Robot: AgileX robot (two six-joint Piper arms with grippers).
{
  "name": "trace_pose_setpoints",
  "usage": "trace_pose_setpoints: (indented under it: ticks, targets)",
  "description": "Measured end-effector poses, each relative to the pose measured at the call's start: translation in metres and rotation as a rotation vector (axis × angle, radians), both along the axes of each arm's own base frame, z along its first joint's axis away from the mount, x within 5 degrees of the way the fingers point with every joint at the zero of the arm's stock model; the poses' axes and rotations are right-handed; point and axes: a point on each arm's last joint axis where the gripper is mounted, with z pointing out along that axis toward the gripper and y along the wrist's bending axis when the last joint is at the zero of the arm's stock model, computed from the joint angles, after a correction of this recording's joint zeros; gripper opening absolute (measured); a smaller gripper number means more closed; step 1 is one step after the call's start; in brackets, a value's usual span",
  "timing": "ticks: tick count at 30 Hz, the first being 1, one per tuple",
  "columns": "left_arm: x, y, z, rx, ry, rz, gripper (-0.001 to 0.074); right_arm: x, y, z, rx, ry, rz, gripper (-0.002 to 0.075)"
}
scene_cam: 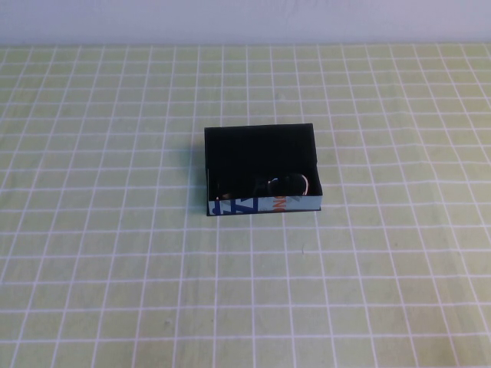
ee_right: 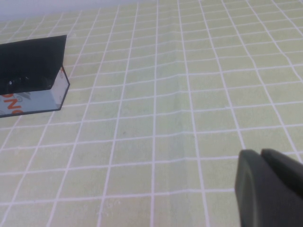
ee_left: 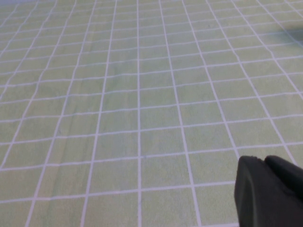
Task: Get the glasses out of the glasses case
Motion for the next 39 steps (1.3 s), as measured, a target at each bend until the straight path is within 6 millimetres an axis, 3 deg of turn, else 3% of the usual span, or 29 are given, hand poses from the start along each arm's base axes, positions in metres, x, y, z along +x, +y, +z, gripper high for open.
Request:
trace_pose_setpoints:
  ticks: [5, 13, 17, 21, 25, 30, 35, 39]
  targets:
    - [0.0, 0.0, 0.0, 0.0, 0.0, 0.0, -0.0004, 0.001, 0.0, 0.004, 0.044, -0.036, -0.006, -0.0018]
    - [0.0, 0.0, 0.0, 0.0, 0.0, 0.0, -0.0004, 0.003, -0.003, 0.025, 0.538, -0.218, -0.087, -0.0018]
    - [0.0, 0.0, 0.0, 0.0, 0.0, 0.0, -0.0004, 0.003, -0.006, 0.028, 0.639, -0.246, -0.114, -0.0018]
    - [0.0, 0.0, 0.0, 0.0, 0.0, 0.0, -0.0004, 0.002, 0.001, 0.026, 0.702, -0.166, -0.067, -0.0018]
    - [0.0, 0.0, 0.0, 0.0, 0.0, 0.0, -0.0004, 0.004, 0.013, 0.048, 0.666, -0.017, 0.034, -0.0018]
    - [0.0, 0.0, 0.0, 0.0, 0.0, 0.0, -0.0004, 0.014, 0.029, 0.088, 0.456, 0.28, 0.18, -0.0018]
    - [0.0, 0.0, 0.0, 0.0, 0.0, 0.0, -0.0004, 0.035, 0.034, 0.114, 0.268, 0.563, 0.254, -0.0018]
    - [0.0, 0.0, 0.0, 0.0, 0.0, 0.0, -0.0004, 0.06, 0.035, 0.131, 0.144, 0.679, 0.333, -0.0018]
